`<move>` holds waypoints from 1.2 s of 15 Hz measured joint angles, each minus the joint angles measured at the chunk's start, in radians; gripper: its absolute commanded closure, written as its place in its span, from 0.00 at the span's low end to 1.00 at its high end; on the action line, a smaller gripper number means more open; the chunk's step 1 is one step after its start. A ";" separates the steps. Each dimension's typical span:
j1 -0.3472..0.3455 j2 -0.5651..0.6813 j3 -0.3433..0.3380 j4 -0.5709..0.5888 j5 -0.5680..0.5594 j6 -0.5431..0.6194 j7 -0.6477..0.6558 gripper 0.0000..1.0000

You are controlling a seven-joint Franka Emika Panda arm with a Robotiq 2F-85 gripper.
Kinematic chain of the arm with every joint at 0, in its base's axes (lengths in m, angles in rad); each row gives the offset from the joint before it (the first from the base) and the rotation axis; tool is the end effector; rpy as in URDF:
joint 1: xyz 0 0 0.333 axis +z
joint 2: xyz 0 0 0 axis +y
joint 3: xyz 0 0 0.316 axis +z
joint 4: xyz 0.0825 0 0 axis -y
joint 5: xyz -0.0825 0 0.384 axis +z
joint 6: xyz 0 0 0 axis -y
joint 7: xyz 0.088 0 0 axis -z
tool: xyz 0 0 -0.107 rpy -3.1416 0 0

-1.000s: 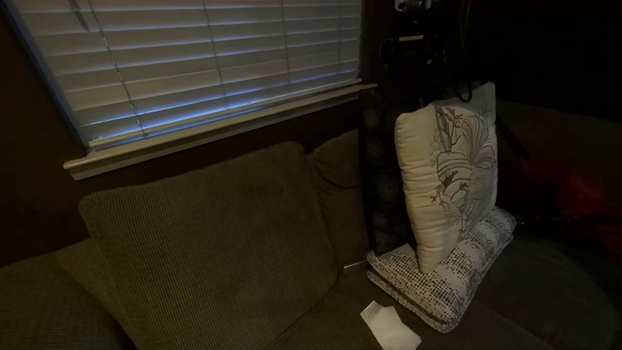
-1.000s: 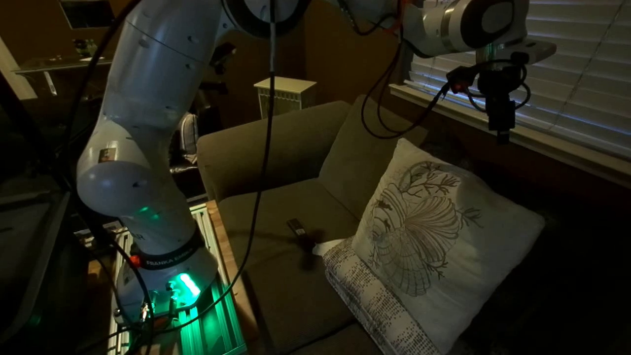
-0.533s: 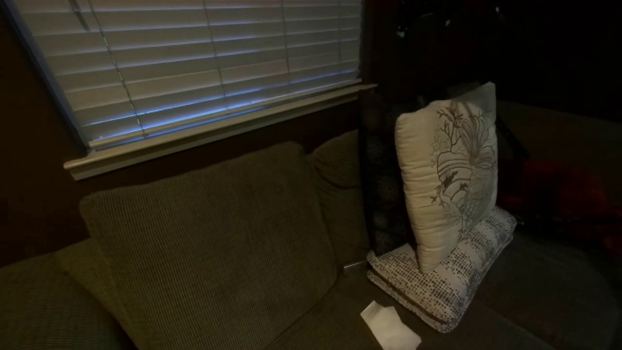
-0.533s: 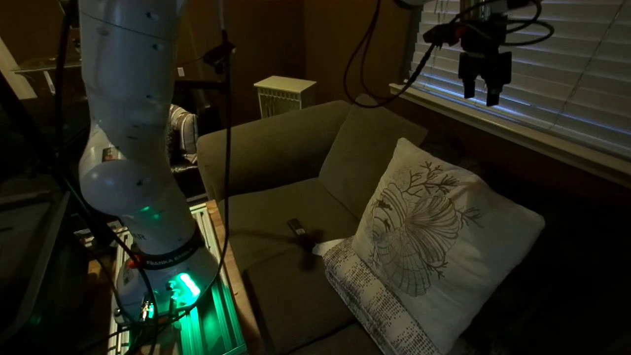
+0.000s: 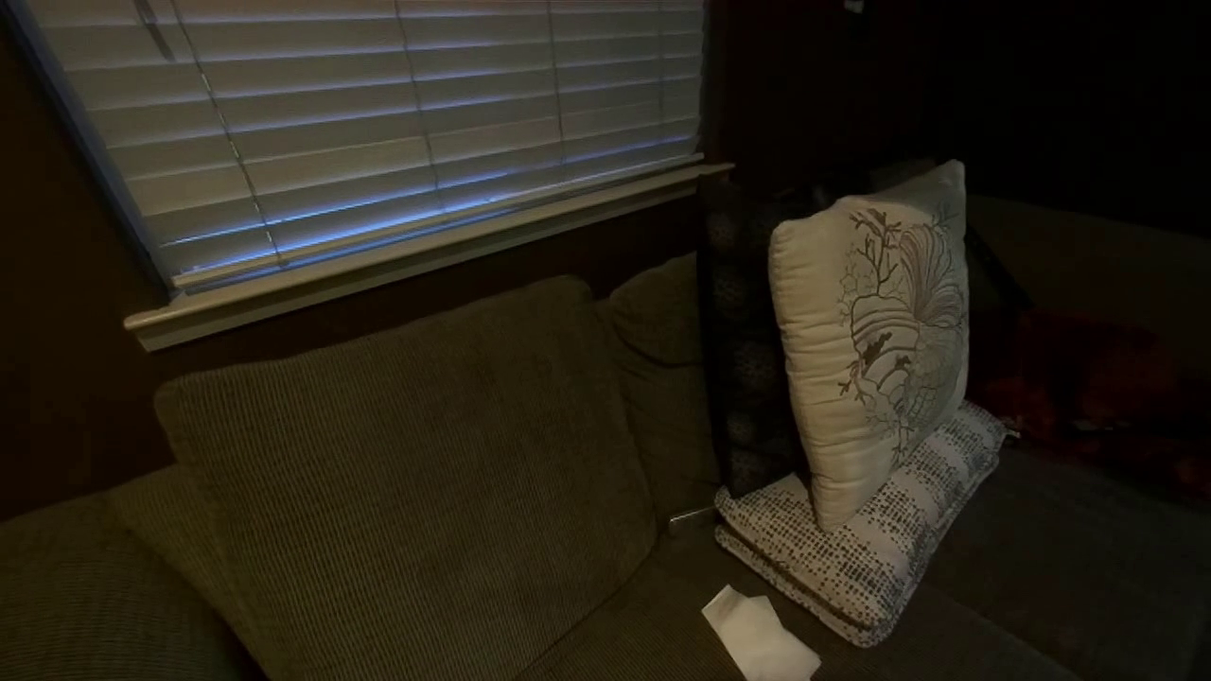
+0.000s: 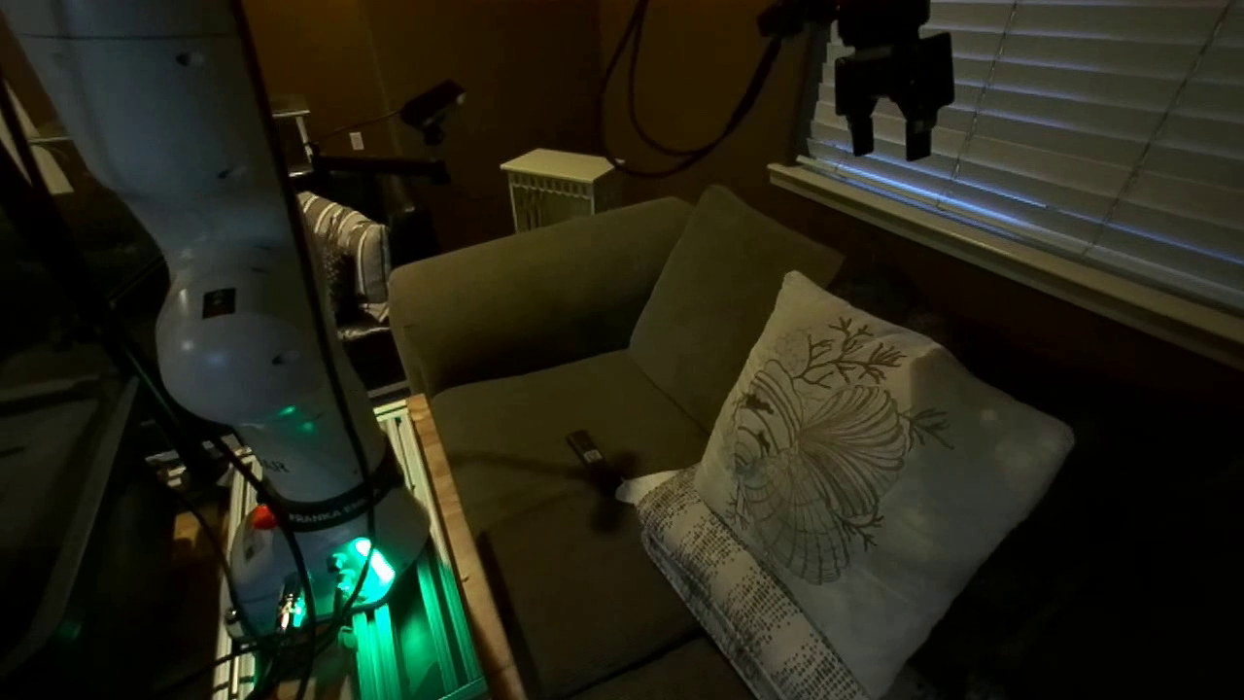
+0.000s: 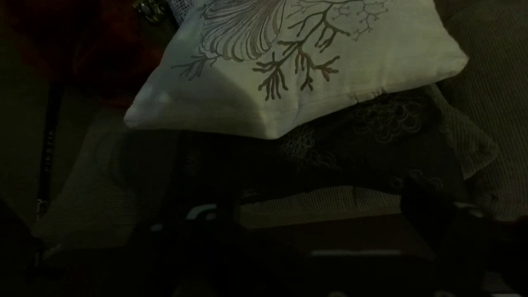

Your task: Put the black and white pillow on the white pillows

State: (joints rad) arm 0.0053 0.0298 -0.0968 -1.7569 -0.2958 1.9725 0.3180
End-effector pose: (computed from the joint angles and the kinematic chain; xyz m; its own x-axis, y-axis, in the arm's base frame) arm 0.5873 -0.0720 0.5587 0.9282 -0.2760 0.2494 -0.3320 -0.9171 0.2206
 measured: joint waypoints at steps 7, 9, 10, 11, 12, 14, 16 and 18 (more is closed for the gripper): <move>-0.008 -0.160 0.030 -0.246 -0.008 0.168 0.080 0.00; -0.018 -0.194 0.041 -0.303 -0.009 0.211 0.102 0.00; -0.023 -0.209 0.047 -0.329 -0.010 0.231 0.114 0.00; -0.029 -0.223 0.053 -0.352 -0.011 0.248 0.124 0.00; -0.035 -0.236 0.059 -0.373 -0.012 0.262 0.133 0.00; -0.048 -0.259 0.071 -0.406 -0.016 0.282 0.149 0.00; -0.060 -0.279 0.084 -0.434 -0.022 0.296 0.165 0.00; -0.073 -0.294 0.095 -0.457 -0.026 0.304 0.176 0.00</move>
State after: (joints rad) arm -0.0676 -0.2640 -0.0016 -2.2140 -0.3218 2.2768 0.4940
